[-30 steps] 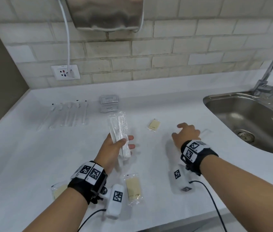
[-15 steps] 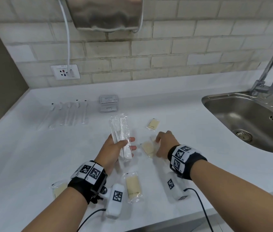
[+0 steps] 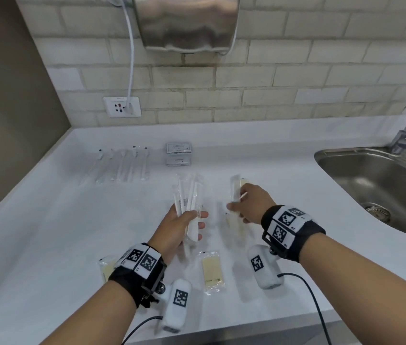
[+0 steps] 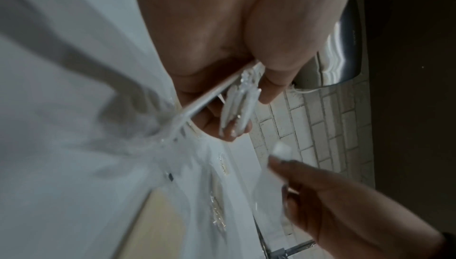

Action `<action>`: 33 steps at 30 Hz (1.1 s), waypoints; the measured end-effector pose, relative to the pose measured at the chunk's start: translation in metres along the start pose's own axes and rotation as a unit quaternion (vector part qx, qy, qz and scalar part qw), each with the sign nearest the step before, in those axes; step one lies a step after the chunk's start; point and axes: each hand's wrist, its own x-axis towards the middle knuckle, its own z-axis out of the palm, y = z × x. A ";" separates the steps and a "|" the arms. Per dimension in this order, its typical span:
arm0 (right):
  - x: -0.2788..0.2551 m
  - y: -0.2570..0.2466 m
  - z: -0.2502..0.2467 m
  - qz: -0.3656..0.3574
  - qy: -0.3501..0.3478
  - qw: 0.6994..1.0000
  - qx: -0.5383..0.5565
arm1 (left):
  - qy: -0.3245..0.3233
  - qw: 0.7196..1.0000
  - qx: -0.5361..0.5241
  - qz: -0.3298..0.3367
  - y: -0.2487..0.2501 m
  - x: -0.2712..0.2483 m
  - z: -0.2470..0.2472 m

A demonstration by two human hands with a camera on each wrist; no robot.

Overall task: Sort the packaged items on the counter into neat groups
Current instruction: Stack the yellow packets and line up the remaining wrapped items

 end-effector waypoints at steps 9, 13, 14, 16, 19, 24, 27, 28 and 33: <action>-0.031 -0.033 0.033 -0.074 -0.108 0.983 0.131 | -0.045 0.999 -0.028 -0.006 0.008 -0.020 -0.001; -0.028 -0.021 0.042 -0.083 -0.096 0.990 0.069 | -0.057 0.998 0.011 0.028 0.002 -0.030 -0.012; -0.027 -0.018 0.042 -0.086 -0.119 0.988 0.055 | -0.062 0.997 0.016 0.034 0.000 -0.032 -0.015; -0.027 -0.013 0.043 -0.079 -0.179 0.980 0.043 | -0.077 0.996 0.029 0.043 -0.001 -0.038 -0.020; -0.028 -0.007 0.043 -0.060 -0.242 0.968 0.009 | -0.067 0.996 0.044 0.030 -0.003 -0.044 -0.026; -0.032 0.009 0.043 -0.151 -0.273 0.926 -0.215 | 0.050 0.998 -0.038 -0.015 -0.001 -0.043 -0.048; -0.032 0.011 0.051 -0.189 -0.315 0.889 -0.274 | 0.079 0.994 -0.072 -0.011 0.009 -0.044 -0.062; -0.030 0.008 0.052 -0.190 -0.315 0.889 -0.274 | 0.086 0.993 -0.084 -0.003 0.012 -0.045 -0.065; -0.020 -0.003 0.060 -0.147 -0.286 0.899 -0.297 | 0.121 0.986 -0.107 0.032 0.025 -0.057 -0.085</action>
